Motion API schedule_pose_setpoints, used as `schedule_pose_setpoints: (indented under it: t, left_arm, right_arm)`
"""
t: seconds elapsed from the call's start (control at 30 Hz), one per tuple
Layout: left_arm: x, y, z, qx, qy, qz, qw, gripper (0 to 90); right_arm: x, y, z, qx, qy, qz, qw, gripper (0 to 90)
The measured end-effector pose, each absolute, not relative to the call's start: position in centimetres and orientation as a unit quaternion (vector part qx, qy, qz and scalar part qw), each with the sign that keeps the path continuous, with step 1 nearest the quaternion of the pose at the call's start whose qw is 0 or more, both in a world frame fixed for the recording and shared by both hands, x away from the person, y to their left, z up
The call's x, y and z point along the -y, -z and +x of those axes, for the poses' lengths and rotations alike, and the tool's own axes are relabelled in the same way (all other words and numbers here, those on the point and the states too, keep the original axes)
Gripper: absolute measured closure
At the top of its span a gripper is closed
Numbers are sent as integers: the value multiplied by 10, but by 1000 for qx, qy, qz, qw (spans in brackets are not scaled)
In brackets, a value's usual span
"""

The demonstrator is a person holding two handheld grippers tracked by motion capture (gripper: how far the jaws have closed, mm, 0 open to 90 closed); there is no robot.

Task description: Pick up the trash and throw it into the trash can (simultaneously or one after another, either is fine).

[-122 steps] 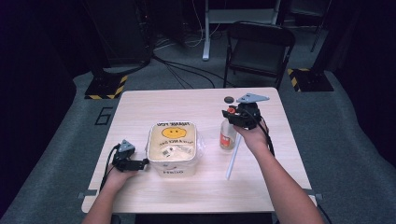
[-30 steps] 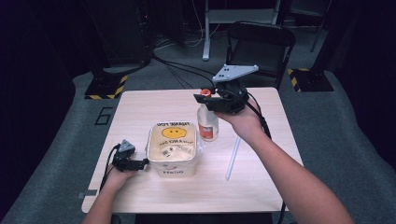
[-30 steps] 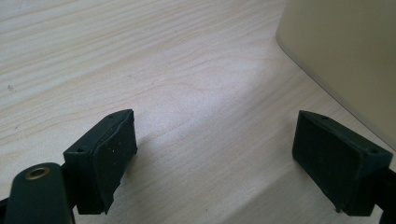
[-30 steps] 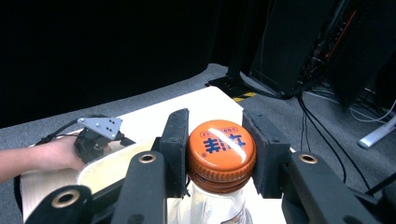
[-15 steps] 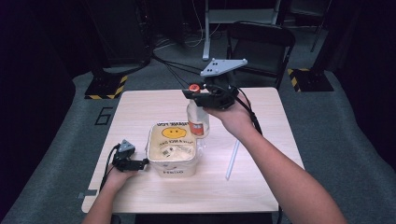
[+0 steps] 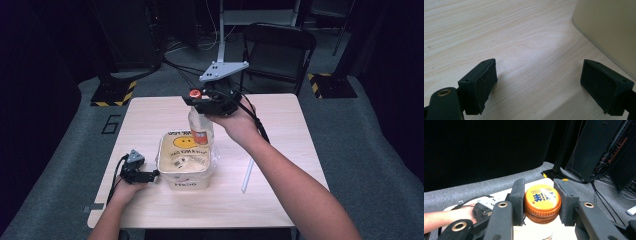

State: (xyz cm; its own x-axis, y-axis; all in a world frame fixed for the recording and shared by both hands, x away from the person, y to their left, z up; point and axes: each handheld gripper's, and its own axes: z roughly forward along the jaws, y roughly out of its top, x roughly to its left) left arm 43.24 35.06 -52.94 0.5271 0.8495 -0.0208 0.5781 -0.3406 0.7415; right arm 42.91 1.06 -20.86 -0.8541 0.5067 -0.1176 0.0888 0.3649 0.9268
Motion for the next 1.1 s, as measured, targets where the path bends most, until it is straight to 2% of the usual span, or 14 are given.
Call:
schedule_pose_setpoints:
  t: [0.47,1.1]
  left_arm:
    - [-351,529,432,-448,-188,798,357,136]
    - [-351,529,433,-447,-189,797,359,136]
  right_arm:
    - [-32,223,438,-807,-527,182,196,619]
    - [-46,267,443,-817,-509,195,187,619]
